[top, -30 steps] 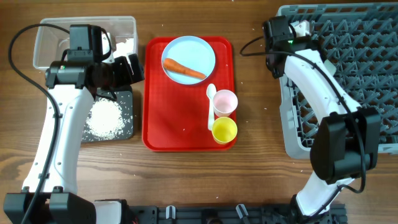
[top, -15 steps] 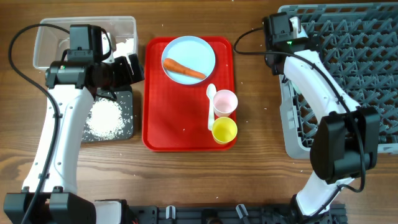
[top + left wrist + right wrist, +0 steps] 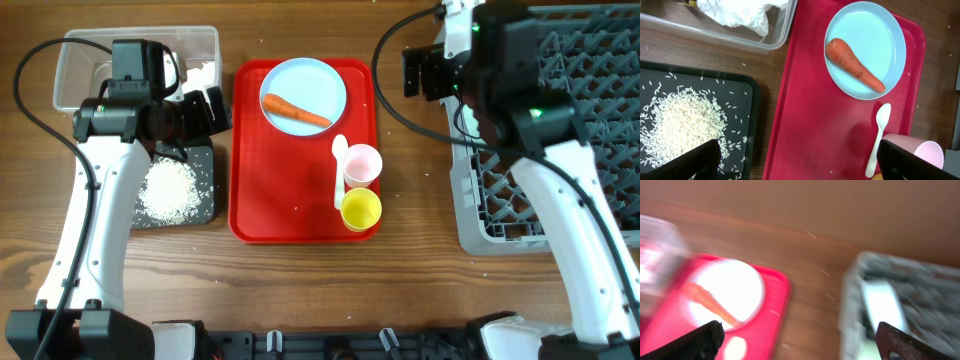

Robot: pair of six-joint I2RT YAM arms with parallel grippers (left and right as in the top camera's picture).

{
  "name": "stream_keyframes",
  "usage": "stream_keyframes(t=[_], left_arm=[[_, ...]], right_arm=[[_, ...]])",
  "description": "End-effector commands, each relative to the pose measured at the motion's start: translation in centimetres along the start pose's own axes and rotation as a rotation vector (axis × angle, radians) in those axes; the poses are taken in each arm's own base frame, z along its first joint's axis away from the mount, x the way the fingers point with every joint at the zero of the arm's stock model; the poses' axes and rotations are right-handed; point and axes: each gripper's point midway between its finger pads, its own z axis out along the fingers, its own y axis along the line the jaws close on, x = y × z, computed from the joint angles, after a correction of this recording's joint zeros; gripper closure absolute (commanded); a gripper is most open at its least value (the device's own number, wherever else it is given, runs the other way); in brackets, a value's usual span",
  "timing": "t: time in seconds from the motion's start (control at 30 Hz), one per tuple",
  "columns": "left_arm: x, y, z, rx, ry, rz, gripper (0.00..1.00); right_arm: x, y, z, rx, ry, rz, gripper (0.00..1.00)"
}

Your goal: Sort waste into correct bins and load items into the dishwasher rack

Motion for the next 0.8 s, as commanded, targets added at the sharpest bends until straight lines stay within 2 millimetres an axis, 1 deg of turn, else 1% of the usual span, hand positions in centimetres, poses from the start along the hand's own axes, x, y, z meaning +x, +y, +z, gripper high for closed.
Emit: stream_keyframes(t=[0.0, 0.03, 0.07, 0.13, 0.2, 0.27, 0.33, 0.4, 0.47, 0.5, 0.57, 0.63, 0.7, 0.77], left_arm=[[-0.3, 0.3, 0.0, -0.007, -0.007, -0.007, 0.00], [-0.3, 0.3, 0.0, -0.007, -0.007, -0.007, 0.00], [-0.3, 0.2, 0.0, -0.007, -0.007, -0.007, 0.00], [-0.3, 0.3, 0.0, -0.007, -0.007, -0.007, 0.00], [-0.3, 0.3, 0.0, -0.007, -0.007, -0.007, 0.00], [-0.3, 0.3, 0.0, -0.007, -0.007, -0.007, 0.00], [-0.3, 0.3, 0.0, -0.007, -0.007, -0.007, 0.00], [-0.3, 0.3, 0.0, -0.007, -0.007, -0.007, 0.00], [-0.3, 0.3, 0.0, -0.007, -0.007, -0.007, 0.00], [-0.3, 0.2, 0.0, -0.007, -0.007, -0.007, 0.00], [-0.3, 0.3, 0.0, -0.007, -0.007, -0.007, 0.00], [-0.3, 0.3, 0.0, -0.007, -0.007, -0.007, 0.00], [-0.3, 0.3, 0.0, -0.007, -0.007, -0.007, 0.00], [-0.3, 0.3, 0.0, -0.007, -0.007, -0.007, 0.00]], right_arm=[[-1.4, 5.5, -0.9, -0.327, -0.047, 0.048, 0.04], [-1.1, 5.5, -0.4, -0.327, -0.031, 0.066, 0.04], [-0.6, 5.6, 0.5, -0.331, -0.003, 0.088, 0.05], [1.0, 7.2, 2.7, -0.391, 0.062, 0.088, 0.09], [3.1, 9.1, 5.2, -0.416, 0.140, 0.074, 0.11], [5.7, 11.0, 7.7, -0.429, 0.227, 0.055, 0.11], [8.2, 12.7, 9.3, -0.443, 0.307, 0.040, 0.11], [10.2, 13.5, 10.1, -0.447, 0.378, 0.050, 0.11], [11.3, 13.8, 10.4, -0.443, 0.415, 0.045, 0.11], [11.5, 13.8, 10.5, -0.434, 0.420, 0.039, 0.11], [11.4, 14.0, 10.6, -0.429, 0.414, 0.027, 0.11], [11.4, 13.4, 10.9, -0.395, 0.408, 0.008, 0.11], [11.3, 13.2, 11.0, -0.386, 0.401, 0.008, 0.11], [10.8, 12.6, 11.3, -0.374, 0.388, 0.040, 0.10]])
